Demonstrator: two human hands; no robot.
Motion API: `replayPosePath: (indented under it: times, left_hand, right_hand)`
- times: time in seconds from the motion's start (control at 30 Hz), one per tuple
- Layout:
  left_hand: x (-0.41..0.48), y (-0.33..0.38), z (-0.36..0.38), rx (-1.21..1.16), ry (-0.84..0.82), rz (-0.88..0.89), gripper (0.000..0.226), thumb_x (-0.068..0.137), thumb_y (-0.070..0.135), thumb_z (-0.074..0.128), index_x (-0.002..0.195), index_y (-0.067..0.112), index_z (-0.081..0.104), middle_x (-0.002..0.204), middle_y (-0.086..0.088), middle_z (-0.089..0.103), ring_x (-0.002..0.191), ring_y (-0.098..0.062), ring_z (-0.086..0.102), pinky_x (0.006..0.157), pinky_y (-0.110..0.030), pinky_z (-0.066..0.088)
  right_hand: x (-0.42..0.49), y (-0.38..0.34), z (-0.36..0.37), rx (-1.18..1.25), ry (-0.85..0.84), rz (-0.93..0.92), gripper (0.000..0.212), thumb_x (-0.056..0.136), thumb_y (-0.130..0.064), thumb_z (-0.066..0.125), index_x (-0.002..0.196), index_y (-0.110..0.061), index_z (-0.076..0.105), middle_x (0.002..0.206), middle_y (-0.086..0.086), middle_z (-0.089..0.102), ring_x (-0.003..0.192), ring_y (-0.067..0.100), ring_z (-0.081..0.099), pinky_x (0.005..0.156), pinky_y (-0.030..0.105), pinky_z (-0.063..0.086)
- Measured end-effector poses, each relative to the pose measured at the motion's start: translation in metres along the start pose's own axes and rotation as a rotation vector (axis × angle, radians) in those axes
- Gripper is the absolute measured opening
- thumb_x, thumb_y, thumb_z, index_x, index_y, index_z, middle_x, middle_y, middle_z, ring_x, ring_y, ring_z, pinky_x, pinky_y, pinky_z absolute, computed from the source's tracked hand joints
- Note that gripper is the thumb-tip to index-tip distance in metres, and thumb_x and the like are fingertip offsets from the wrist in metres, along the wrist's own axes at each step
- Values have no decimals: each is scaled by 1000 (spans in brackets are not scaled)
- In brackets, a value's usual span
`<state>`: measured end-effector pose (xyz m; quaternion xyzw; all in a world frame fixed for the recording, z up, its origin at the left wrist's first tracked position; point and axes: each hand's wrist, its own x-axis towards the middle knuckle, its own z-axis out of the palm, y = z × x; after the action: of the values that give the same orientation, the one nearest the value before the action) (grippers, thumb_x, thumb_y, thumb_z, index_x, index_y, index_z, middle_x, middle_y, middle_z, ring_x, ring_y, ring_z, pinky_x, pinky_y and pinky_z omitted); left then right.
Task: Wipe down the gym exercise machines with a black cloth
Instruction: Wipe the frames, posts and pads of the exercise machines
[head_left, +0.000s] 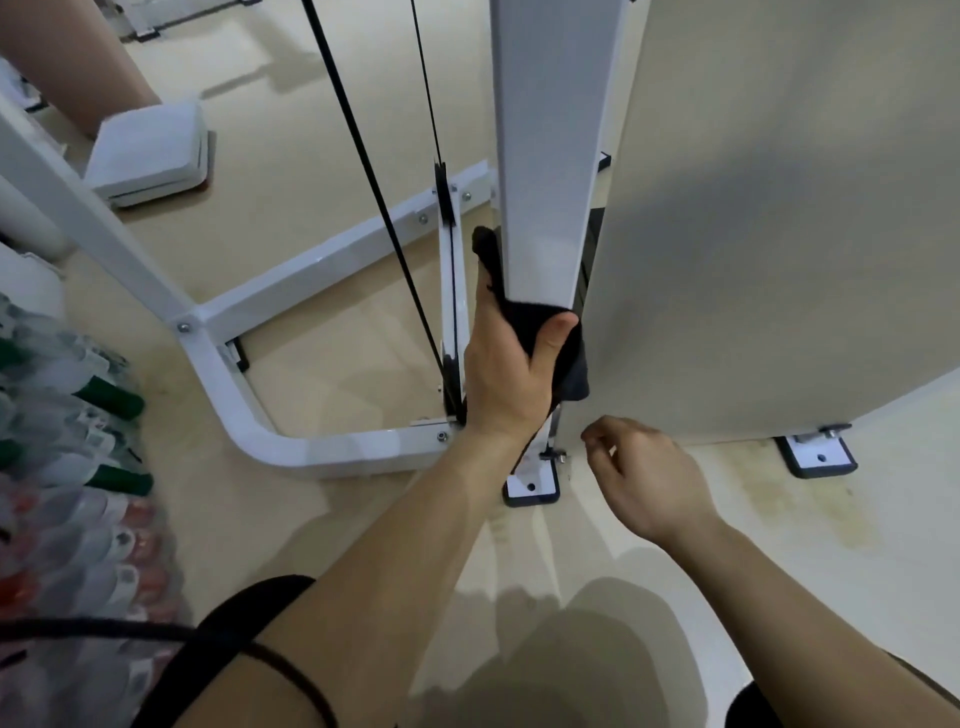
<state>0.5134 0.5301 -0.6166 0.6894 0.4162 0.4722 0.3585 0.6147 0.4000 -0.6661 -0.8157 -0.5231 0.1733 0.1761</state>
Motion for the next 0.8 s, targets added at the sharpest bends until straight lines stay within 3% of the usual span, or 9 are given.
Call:
replayPosePath:
  times: [0.13, 0.17, 0.27, 0.33, 0.5, 0.67, 0.8]
  left_hand:
    - [-21, -41, 10, 98, -44, -47, 96, 87, 68, 50, 148, -4, 32, 134, -18, 59, 116, -21, 52, 92, -7, 37]
    - [-29, -54, 13, 133, -75, -110, 90, 88, 63, 52, 149, -1, 32, 134, -16, 60, 116, -21, 52, 91, -7, 37]
    - [-52, -89, 22, 240, -198, -315, 73, 94, 43, 59, 153, 11, 30, 133, -9, 61, 119, -29, 56, 93, -29, 42]
    - [-58, -102, 22, 252, -235, -356, 65, 96, 39, 60, 150, 14, 34, 130, -8, 62, 118, -31, 57, 90, -31, 42]
    - [-44, -73, 17, 133, -110, -283, 74, 86, 39, 73, 147, 13, 39, 129, 0, 61, 117, -16, 54, 90, -20, 39]
    - [-46, -76, 26, 83, -31, -215, 80, 84, 34, 77, 147, 2, 37, 132, -8, 58, 117, -11, 46, 89, 6, 28]
    - [-61, -104, 35, 120, -42, -254, 83, 85, 34, 76, 149, 1, 35, 135, -10, 57, 121, -16, 46, 91, 0, 27]
  right_hand:
    - [-1, 14, 16, 24, -95, 98, 22, 97, -34, 40, 103, -33, 62, 102, -10, 66, 88, 23, 61, 74, 35, 51]
    - [-2, 17, 22, 21, -129, 121, 23, 97, -34, 40, 102, -33, 62, 102, -9, 66, 89, 24, 61, 75, 35, 51]
    - [-3, 24, 40, 23, -251, 175, 25, 97, -36, 36, 99, -30, 61, 100, -6, 66, 90, 26, 59, 78, 36, 52]
    - [-6, 25, 52, 50, -324, 207, 27, 98, -37, 35, 99, -28, 61, 99, -5, 66, 91, 25, 59, 79, 35, 53]
    - [-6, 20, 63, 178, -385, 242, 29, 96, -38, 37, 98, -26, 63, 97, -3, 69, 96, 25, 61, 86, 42, 53]
    - [7, 16, 73, 200, -378, 229, 33, 96, -37, 35, 98, -22, 64, 96, 0, 69, 95, 26, 60, 85, 43, 53]
    - [11, 28, 91, 195, -406, 252, 32, 96, -36, 35, 98, -22, 63, 96, 0, 69, 94, 26, 60, 85, 43, 53]
